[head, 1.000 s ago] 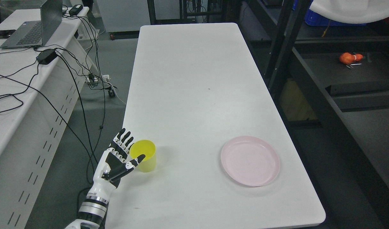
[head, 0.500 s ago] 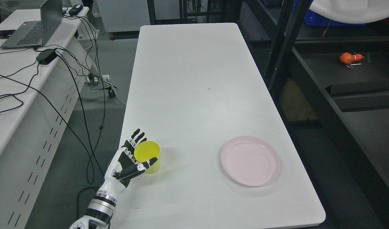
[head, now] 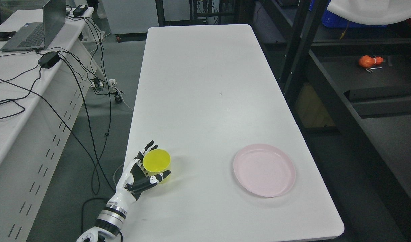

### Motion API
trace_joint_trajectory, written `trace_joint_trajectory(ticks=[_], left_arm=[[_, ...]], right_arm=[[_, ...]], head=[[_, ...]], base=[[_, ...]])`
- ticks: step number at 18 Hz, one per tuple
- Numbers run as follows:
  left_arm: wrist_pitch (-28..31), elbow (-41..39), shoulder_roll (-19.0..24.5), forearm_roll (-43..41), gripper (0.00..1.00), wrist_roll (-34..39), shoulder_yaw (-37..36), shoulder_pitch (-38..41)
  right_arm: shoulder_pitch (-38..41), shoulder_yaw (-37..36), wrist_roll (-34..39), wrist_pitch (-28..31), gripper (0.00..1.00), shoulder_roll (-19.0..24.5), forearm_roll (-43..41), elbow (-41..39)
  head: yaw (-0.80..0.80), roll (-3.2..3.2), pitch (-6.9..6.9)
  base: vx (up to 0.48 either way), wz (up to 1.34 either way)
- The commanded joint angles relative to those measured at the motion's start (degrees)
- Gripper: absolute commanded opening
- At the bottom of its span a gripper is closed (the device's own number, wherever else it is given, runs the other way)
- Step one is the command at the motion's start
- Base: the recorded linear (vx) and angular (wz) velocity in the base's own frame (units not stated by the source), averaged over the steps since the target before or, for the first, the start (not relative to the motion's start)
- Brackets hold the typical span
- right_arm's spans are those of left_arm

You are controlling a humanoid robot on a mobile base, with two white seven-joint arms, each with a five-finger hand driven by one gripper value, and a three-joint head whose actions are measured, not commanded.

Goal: Place yellow IKEA cup on middle right shelf
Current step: 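Close the left hand fingers around the yellow cup, then lift the yellow cup off the table with the left hand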

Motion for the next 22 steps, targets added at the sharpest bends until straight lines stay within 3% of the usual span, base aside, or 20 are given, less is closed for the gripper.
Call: trace_joint_trajectory(ticks=[1, 3, 7, 10, 13, 15, 20, 22], left_arm=[[0.10, 5.27, 0.58, -3.26, 0.93, -1.82, -0.77, -2.36], [0.80, 6.15, 0.67, -3.26, 0.90, -1.91, -0.86, -3.51], [1.24, 7.56, 0.49, -3.17, 0.64, -2.08, 0.11, -3.78], [0.19, 7.56, -1.43, -2.47, 0.37, -2.17, 3.44, -3.43], [-3.05, 6.86, -4.05, 0.16, 0.03, -3.48, 7.74, -2.55], [-4.82, 4.68, -4.05, 2.00, 0.00, -3.75, 8.72, -1.59], [-8.59, -9.30, -4.05, 5.53, 0.00, -4.19, 10.57, 5.09], [-12.27, -10.45, -4.05, 5.53, 0.00, -7.86, 10.22, 6.94]], right_arm=[[0.79, 0.97, 0.04, 0.04, 0.99, -1.00, -1.41, 0.00], [0.79, 0.97, 0.04, 0.04, 0.99, -1.00, -1.41, 0.00], [0.79, 0.97, 0.04, 0.04, 0.99, -1.00, -1.41, 0.00], [0.79, 0.97, 0.04, 0.04, 0.99, -1.00, -1.41, 0.00], [0.79, 1.05, 0.04, 0.04, 0.99, -1.00, -1.41, 0.00], [0.79, 0.97, 0.04, 0.04, 0.99, -1.00, -1.41, 0.00], [0.79, 0.97, 0.04, 0.04, 0.99, -1.00, -1.41, 0.00], [0.79, 0.97, 0.04, 0.04, 0.99, -1.00, -1.41, 0.00]], head=[[0.00, 0.00, 0.00], [0.00, 0.00, 0.00], [0.00, 0.00, 0.00], [0.00, 0.00, 0.00], [0.00, 0.00, 0.00], [0.00, 0.00, 0.00], [0.00, 0.00, 0.00], [0.00, 0.00, 0.00]], base=[[0.000, 0.00], [0.000, 0.00], [0.000, 0.00], [0.000, 0.00], [0.000, 0.00], [0.000, 0.00], [-0.019, -0.01], [-0.056, 0.01]])
